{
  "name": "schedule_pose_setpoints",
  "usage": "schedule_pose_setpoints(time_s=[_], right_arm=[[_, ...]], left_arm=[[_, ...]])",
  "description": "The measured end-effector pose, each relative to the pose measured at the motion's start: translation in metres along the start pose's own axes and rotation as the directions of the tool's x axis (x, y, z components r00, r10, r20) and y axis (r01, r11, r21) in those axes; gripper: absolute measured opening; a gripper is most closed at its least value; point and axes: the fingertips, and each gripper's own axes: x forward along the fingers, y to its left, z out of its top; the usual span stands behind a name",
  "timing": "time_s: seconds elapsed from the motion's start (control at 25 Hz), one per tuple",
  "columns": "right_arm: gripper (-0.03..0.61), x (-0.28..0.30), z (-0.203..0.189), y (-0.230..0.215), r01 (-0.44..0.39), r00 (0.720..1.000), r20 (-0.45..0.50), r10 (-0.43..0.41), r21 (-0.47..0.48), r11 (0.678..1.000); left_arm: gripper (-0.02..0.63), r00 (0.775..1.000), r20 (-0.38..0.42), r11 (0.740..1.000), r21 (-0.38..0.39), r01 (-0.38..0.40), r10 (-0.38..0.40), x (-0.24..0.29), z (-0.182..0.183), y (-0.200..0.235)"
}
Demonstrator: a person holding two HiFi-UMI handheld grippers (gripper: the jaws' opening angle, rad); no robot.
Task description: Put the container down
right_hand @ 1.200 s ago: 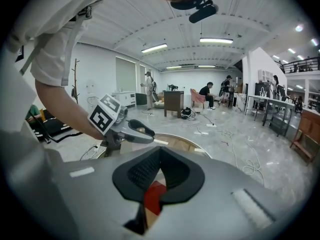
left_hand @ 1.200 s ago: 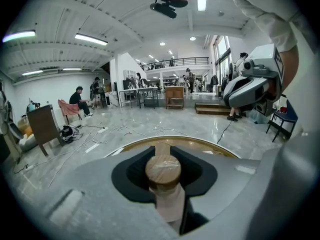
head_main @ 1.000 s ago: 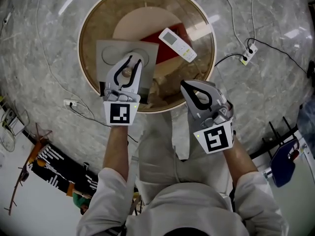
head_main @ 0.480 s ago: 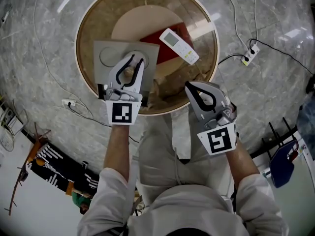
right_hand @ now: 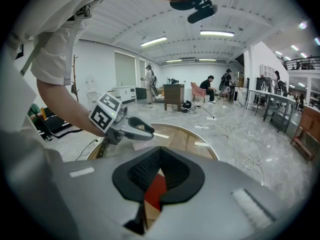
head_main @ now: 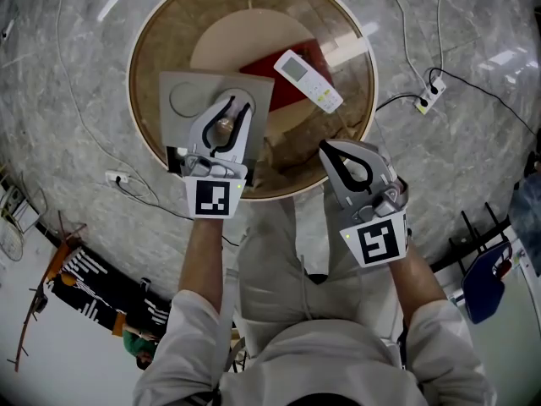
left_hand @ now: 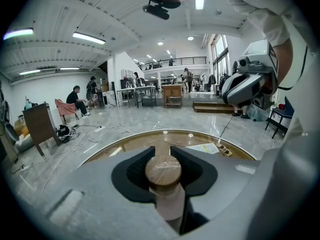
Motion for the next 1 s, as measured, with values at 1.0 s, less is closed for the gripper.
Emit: schedule_pose_setpoints(time_s=[1.0], right_arm=[[0.005,-0.011,0.014,0.009,0.007,1.000,0.028,-0.006,-0.030,1.000]], left_arm=[[0.265,1.000,0.026,1.000,-0.018,0.003,-0.002,-0.016,0.007,0.001]])
